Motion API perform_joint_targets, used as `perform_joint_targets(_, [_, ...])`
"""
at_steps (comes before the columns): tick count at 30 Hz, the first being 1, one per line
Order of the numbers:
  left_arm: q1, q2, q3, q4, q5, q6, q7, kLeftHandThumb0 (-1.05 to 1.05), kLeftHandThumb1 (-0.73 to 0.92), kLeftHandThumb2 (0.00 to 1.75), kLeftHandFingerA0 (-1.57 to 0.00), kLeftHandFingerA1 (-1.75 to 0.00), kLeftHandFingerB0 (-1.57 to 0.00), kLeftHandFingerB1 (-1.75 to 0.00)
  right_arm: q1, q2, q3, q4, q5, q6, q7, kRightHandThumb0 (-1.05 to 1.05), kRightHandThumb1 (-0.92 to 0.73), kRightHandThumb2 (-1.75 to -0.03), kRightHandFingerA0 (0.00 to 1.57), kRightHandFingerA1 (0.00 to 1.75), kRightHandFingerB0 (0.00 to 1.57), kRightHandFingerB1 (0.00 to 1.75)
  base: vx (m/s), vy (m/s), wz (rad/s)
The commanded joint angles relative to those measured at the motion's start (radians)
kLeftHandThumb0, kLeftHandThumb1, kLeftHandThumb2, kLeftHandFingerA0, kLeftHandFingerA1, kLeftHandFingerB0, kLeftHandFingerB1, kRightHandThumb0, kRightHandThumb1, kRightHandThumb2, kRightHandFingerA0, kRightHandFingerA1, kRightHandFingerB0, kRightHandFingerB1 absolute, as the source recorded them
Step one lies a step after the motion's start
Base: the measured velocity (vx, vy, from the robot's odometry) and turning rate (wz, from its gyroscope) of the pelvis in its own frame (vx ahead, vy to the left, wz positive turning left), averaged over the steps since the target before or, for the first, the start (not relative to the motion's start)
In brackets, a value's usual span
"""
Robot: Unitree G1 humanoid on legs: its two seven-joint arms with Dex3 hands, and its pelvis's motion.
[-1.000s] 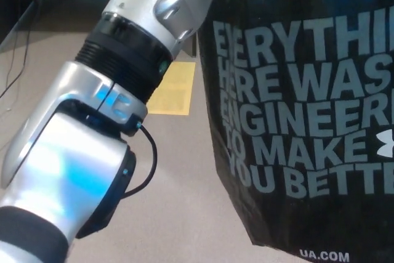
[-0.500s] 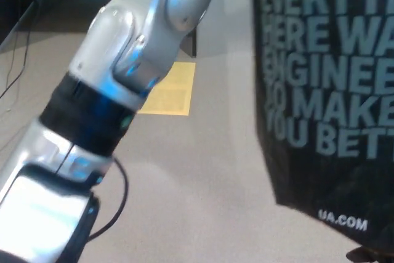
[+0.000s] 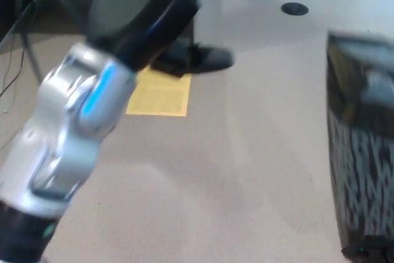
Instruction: A person is holding a plastic bag and the robot extends its left hand to grab the bag by hooking its thumb into the holes at the top and brings its hand down by its side. Then it extends its arm again to hand the plastic bag back to the person.
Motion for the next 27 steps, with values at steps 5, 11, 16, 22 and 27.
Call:
perform_joint_targets(5, [0.371,0.034,0.166,-0.005,-0.183,-0.276,0.151,-0.69,0.49,0.56,-0.14,-0.31,-0.10,-0.25,-0.044,-0.017,-0.017,0.007,0.015,0.038,0.014,-0.29,-0.67,-0.60,0.79,0.52,0.71,0.46,0.00,0.000,0.00])
perform_joint_targets(11, [0.585,-0.007,0.282,0.146,-0.202,-0.341,0.276,-0.30,0.44,0.99,-0.09,-0.51,-0.08,-0.49,-0.088,-0.002,-0.028,0.020,0.024,0.056,0.005,-0.29,-0.65,-0.60,0.78,0.84,0.69,0.45,0.00,0.000,0.00])
perform_joint_targets(16, [0.638,0.002,0.329,0.369,-0.204,-0.417,0.353,-0.47,0.66,0.60,-0.29,-0.36,-0.28,-0.31,-0.109,0.001,-0.054,0.040,0.039,0.034,-0.001,-0.26,-0.64,-0.60,0.77,0.61,0.66,0.45,0.00,0.000,0.00])
perform_joint_targets(22, [0.603,0.083,0.337,0.759,-0.169,-0.464,0.449,-0.53,0.53,0.84,-0.32,-0.49,-0.26,-0.44,-0.160,0.009,-0.058,0.068,0.031,0.032,-0.010,-0.27,-0.64,-0.59,0.72,0.50,0.62,0.43,0.00,0.000,0.00])
perform_joint_targets(27, [0.532,0.119,0.315,0.945,-0.166,-0.480,0.480,-0.53,0.53,0.84,-0.37,-0.50,-0.32,-0.46,-0.193,0.018,-0.063,0.086,0.034,0.037,-0.019,-0.27,-0.64,-0.59,0.76,0.52,0.61,0.42,0.00,0.000,0.00])
